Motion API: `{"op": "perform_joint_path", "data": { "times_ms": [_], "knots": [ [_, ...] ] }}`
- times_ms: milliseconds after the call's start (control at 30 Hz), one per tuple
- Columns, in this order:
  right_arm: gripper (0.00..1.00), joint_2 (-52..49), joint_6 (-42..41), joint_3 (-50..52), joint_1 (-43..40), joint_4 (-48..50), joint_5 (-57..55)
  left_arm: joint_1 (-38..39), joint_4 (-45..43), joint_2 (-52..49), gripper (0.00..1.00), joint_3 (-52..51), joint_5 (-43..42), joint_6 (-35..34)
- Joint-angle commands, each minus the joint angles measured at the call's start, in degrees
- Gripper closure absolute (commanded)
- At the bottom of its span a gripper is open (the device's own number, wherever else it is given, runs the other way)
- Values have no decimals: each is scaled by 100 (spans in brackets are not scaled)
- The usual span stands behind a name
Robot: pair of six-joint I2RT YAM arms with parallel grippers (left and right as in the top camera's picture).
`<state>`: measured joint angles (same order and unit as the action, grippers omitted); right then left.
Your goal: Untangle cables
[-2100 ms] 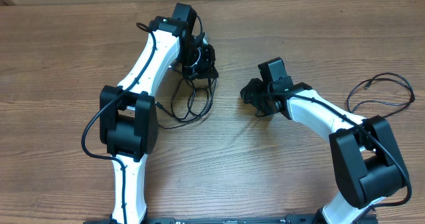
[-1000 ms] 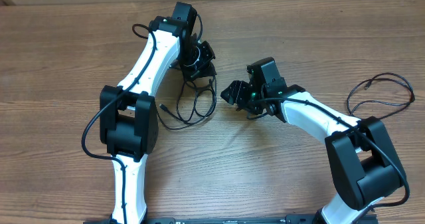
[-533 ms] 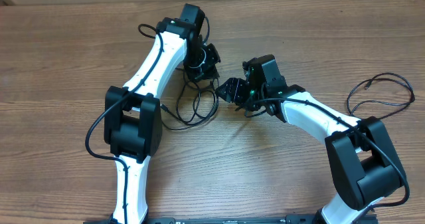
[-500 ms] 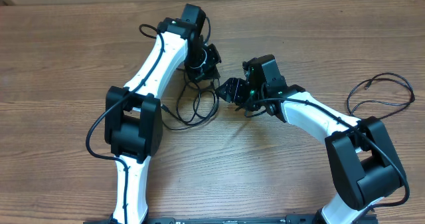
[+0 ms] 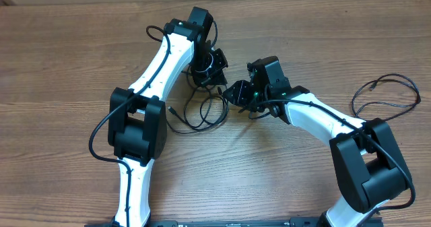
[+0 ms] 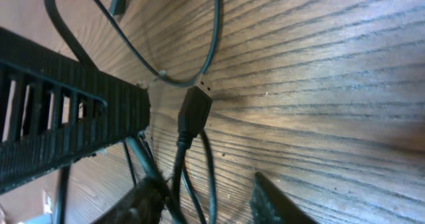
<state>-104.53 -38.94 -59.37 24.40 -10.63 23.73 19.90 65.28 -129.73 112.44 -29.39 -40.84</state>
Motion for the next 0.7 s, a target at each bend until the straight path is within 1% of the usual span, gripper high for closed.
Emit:
{"op": "perform_joint_path", "data": {
  "times_ms": [0,67,133,300,433,667],
  "knots": [
    [67,-50,24,24,-9,9,-125,50,87,-44,96,118,-116,234],
    [71,-50,24,24,-9,7,-142,50,92,-44,96,118,-136,234],
    [73,-50,24,24,-9,4,-164,50,92,-44,96,118,-225,236],
    [80,-50,24,24,-9,4,-164,81,87,-44,96,118,-332,319],
    [83,-50,26,24,-9,4,-164,81,87,-44,96,118,-378,319],
    [85,-50,28,24,-9,-11,-190,81,90,-44,96,118,-979,463]
  ]
}}
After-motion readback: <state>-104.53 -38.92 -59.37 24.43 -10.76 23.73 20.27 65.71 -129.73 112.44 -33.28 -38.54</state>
